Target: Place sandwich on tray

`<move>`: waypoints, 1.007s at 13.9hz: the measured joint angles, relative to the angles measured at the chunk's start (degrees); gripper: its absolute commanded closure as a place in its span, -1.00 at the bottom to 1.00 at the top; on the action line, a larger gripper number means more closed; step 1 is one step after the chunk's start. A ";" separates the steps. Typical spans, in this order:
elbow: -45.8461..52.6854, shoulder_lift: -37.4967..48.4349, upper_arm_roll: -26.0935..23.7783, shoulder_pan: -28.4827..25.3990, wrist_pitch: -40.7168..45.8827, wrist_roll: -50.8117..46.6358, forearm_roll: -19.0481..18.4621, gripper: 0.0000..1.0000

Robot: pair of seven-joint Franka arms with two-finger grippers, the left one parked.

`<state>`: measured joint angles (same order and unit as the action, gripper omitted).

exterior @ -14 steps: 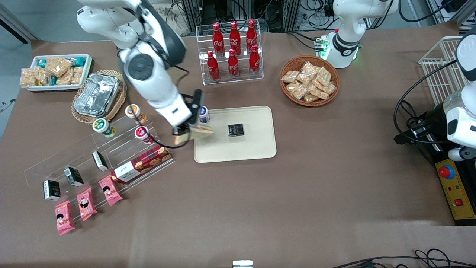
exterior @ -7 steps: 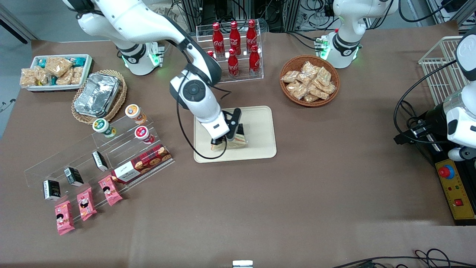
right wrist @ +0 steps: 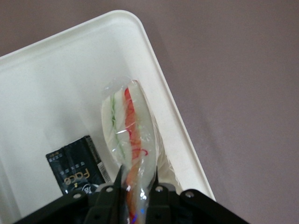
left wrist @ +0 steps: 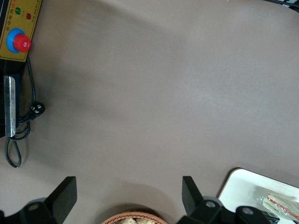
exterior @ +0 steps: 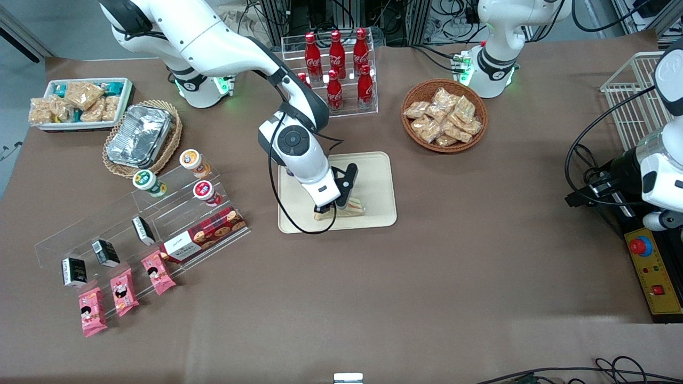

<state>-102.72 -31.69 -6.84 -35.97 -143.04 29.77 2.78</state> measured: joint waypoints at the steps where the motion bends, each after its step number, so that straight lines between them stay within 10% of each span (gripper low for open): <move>1: 0.01 -0.11 0.42 0.05 -1.46 0.01 -0.47 -0.98; 14: 1.17 4.64 0.85 0.09 3.92 0.02 -2.91 -0.98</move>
<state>-101.54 -27.05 -6.00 -35.88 -139.12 29.80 -0.13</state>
